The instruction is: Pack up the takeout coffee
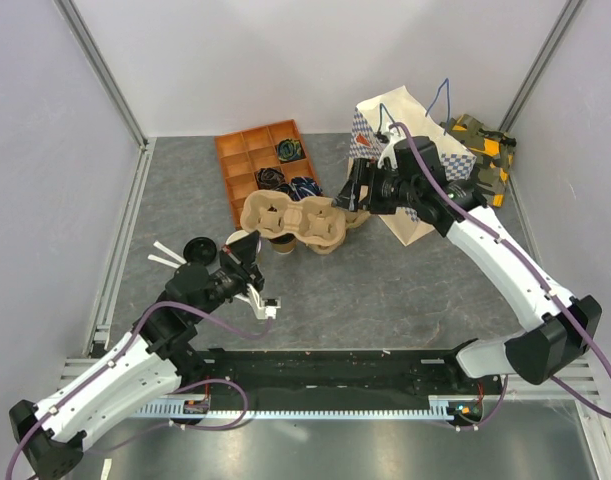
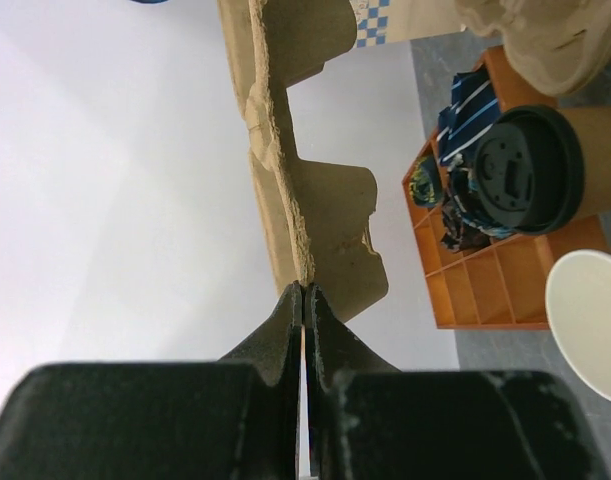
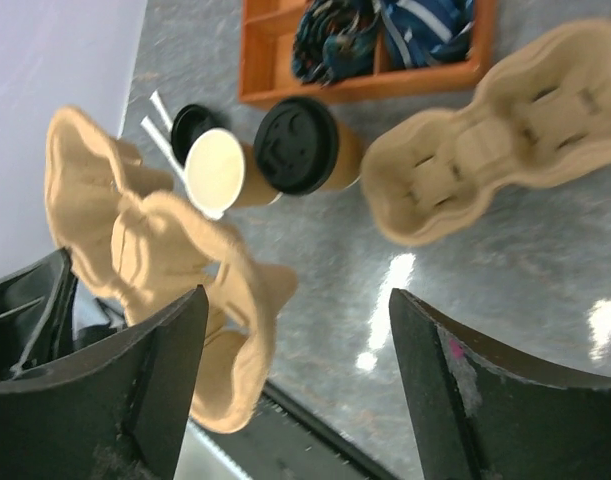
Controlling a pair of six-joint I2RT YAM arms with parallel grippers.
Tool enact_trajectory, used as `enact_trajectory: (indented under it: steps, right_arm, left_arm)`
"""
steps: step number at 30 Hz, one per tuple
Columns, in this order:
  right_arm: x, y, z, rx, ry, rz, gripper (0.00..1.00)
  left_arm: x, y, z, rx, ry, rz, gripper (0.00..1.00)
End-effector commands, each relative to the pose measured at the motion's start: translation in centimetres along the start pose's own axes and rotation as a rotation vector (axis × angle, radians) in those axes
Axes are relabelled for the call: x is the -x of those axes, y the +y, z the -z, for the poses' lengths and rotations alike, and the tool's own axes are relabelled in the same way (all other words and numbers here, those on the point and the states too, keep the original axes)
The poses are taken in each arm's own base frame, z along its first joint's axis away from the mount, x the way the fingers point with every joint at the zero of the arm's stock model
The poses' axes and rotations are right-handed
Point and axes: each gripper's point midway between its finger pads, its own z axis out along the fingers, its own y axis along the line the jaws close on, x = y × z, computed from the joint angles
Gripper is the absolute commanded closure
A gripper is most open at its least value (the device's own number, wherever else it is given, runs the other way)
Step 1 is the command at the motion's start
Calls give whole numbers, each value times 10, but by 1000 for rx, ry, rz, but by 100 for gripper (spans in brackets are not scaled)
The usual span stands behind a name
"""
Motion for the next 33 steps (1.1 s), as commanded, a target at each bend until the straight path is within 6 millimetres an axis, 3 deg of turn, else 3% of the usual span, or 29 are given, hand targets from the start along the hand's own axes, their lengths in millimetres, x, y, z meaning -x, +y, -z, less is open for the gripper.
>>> enact_trajectory:
  steps: [1,4,9,15,18,19,22,23,26,29,30,31,33]
  right_arm:
    - [-13,19,2,99,50,-92,20]
    - [-20,22,-1,127,75,-101,24]
    - [-30,19,-8,137,105,-119,38]
    - [-27,25,-12,164,110,-127,66]
    - [-24,27,-12,169,109,-134,88]
    - [-23,27,-11,173,105,-143,99]
    - [-11,26,-8,184,74,-144,100]
    - [-8,26,-7,184,67,-149,100]
    - [4,24,0,191,39,-158,100]
    - [17,23,8,196,-1,-152,100]
    - [21,23,10,198,-17,-150,100]
    - [24,23,12,202,-24,-149,100]
    - [29,25,15,216,-44,-130,100]
  left_arm:
    - [-2,23,-4,79,16,-81,98]
    - [-2,22,-6,75,17,-83,98]
    - [-1,23,-10,80,14,-81,98]
    - [-2,30,-10,98,13,-63,98]
    - [1,28,-9,100,4,-72,97]
    - [0,27,-8,104,8,-74,93]
    - [-1,27,-3,117,16,-55,67]
    - [-4,28,0,123,28,-44,53]
    - [-14,34,14,131,77,70,32]
    - [-22,36,38,78,112,339,28]
    - [-22,51,51,110,109,494,27]
    - [-19,30,58,16,125,570,26]
    - [-14,36,78,13,132,814,13]
